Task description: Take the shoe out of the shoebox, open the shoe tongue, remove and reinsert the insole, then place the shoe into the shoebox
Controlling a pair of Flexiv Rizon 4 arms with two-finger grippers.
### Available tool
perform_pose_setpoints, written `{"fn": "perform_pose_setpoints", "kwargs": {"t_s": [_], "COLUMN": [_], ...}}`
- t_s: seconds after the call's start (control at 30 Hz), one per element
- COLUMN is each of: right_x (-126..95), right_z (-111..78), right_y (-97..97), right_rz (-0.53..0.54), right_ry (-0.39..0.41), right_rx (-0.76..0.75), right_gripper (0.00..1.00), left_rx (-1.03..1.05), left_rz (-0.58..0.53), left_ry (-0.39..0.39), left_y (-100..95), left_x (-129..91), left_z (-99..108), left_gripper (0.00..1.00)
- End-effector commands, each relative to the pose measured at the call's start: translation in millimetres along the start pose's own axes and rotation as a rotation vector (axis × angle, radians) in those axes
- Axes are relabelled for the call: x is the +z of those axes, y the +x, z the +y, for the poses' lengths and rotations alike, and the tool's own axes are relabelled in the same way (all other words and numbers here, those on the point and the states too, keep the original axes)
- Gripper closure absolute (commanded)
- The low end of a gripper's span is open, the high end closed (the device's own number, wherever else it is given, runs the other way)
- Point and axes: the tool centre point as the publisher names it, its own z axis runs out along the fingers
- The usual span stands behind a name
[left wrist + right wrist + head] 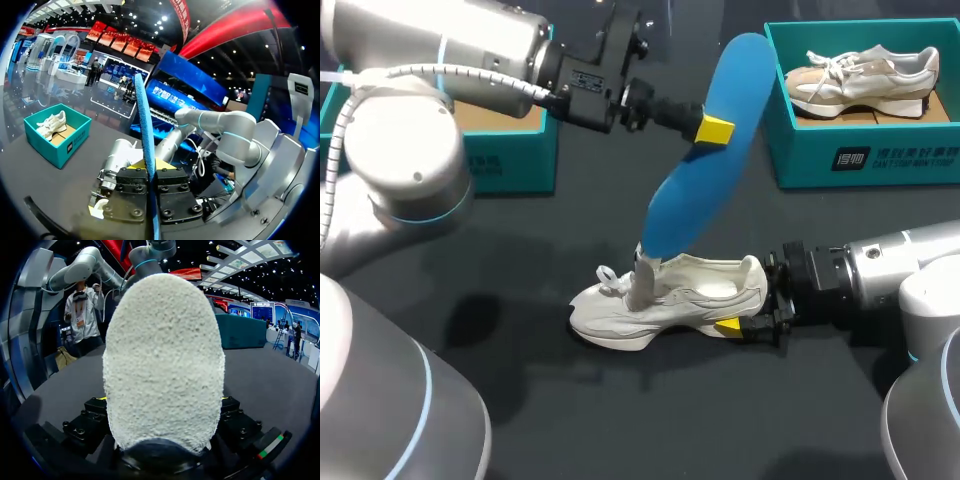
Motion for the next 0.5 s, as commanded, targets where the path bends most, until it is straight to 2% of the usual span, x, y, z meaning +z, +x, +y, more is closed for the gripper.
{"fn": "perform_pose_setpoints", "kwargs": {"t_s": [0.03,0.2,0.4,0.5], "right_x": [1,1,1,1], "right_z": [1.2,1.2,1.2,1.2], "right_y": [0.8,0.8,0.8,0.8], "right_rz": [0.000,0.000,0.000,0.000], "right_ry": [0.005,0.005,0.005,0.005], "right_rx": [0.001,0.001,0.001,0.001], "right_gripper": [1.00,1.00,1.00,1.00], "left_rx": [0.001,-0.001,-0.027,-0.027], "left_rz": [-0.002,-0.005,-0.091,-0.091], "left_ry": [0.022,0.098,0.158,0.158], "left_y": [1.4,18.1,39.4,39.4], "left_x": [-2,-23,-53,-53], "left_z": [4,4,8,8], "left_gripper": [1.00,1.00,1.00,1.00]}}
